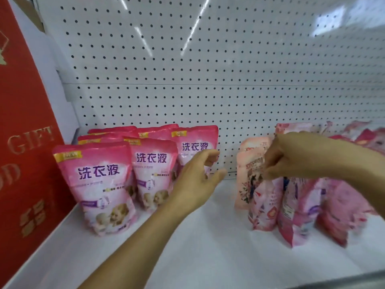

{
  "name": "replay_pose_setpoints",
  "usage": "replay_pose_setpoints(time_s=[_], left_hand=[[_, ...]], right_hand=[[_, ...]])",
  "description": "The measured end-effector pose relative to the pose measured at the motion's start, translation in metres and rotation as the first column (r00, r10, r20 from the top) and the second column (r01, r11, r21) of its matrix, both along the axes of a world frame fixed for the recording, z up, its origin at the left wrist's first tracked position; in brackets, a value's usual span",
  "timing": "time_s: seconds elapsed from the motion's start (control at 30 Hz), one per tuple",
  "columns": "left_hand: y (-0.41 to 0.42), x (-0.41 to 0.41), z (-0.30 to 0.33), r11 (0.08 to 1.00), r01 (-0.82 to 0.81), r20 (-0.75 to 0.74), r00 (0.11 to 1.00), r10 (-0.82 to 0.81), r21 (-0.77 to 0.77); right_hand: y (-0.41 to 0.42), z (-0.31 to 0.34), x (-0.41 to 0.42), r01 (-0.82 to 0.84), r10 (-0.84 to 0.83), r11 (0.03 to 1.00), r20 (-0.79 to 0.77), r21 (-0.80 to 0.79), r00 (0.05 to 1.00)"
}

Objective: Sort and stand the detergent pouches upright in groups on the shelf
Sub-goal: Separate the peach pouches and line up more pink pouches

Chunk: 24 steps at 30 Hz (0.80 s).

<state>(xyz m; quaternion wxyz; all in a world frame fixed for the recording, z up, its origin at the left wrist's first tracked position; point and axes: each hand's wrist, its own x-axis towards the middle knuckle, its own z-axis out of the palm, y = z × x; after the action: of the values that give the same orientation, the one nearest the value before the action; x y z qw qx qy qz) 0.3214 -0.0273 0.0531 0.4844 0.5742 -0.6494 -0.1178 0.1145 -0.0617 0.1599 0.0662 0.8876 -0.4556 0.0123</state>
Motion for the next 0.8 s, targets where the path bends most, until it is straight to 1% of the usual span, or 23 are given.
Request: replay_pose_setpoints(time_s=[0.07, 0.13, 0.2, 0.27, 0.33, 0.37, 0.43, 0.53, 0.57, 0.67, 0.8], left_hand=[[-0.028, -0.023, -0.001, 0.993, 0.052, -0.097, 0.994, -0.041, 0.11], [-0.051, -0.042, -0.001, 0.987, 0.076, -0.144, 0.988, -0.055, 0.143], [-0.072, -0.056, 0.0, 0.988, 0.036, -0.157, 0.987, -0.012, 0.15], [-0.096, -0.058, -0.001, 0.991, -0.068, -0.166, 0.982, 0.087, 0.118], [-0.118, -0.056, -0.001, 0.986, -0.127, -0.227, 0.962, 0.15, 0.112], [-0.129, -0.054, -0.001, 0.981, -0.13, -0.27, 0.948, 0.166, 0.146], [-0.144, -0.053, 0.001, 0.973, -0.082, -0.369, 0.915, 0.16, 0.217], [-0.154, -0.056, 0.003, 0.966, -0.025, -0.441, 0.886, 0.141, 0.259], [-0.154, -0.057, 0.002, 0.968, -0.022, -0.454, 0.88, 0.137, 0.25], [-0.139, -0.062, -0.004, 0.986, -0.052, -0.492, 0.861, 0.126, 0.161], [-0.087, -0.05, -0.012, 0.988, -0.135, -0.513, 0.844, 0.153, 0.073]], right_hand=[[-0.001, -0.003, -0.012, 0.004, -0.004, 1.0, 0.008, -0.02, 1.0], [-0.003, -0.007, -0.021, -0.028, 0.029, 0.999, 0.025, -0.038, 0.999], [-0.002, -0.01, -0.027, -0.065, 0.067, 0.997, 0.056, -0.043, 0.996], [0.0, -0.011, -0.031, -0.091, 0.094, 0.994, 0.056, -0.055, 0.994], [0.001, -0.013, -0.034, -0.122, 0.127, 0.989, 0.054, -0.085, 0.99], [0.001, -0.014, -0.035, -0.139, 0.145, 0.986, 0.061, -0.096, 0.988], [0.001, -0.015, -0.037, -0.161, 0.169, 0.98, 0.059, -0.12, 0.984], [0.004, -0.015, -0.039, -0.18, 0.188, 0.968, 0.025, -0.174, 0.982], [0.005, -0.015, -0.039, -0.186, 0.195, 0.964, 0.029, -0.188, 0.98], [0.004, -0.018, -0.037, -0.186, 0.196, 0.959, 0.028, -0.212, 0.98], [0.007, -0.021, -0.035, -0.159, 0.166, 0.959, 0.012, -0.236, 0.986]])
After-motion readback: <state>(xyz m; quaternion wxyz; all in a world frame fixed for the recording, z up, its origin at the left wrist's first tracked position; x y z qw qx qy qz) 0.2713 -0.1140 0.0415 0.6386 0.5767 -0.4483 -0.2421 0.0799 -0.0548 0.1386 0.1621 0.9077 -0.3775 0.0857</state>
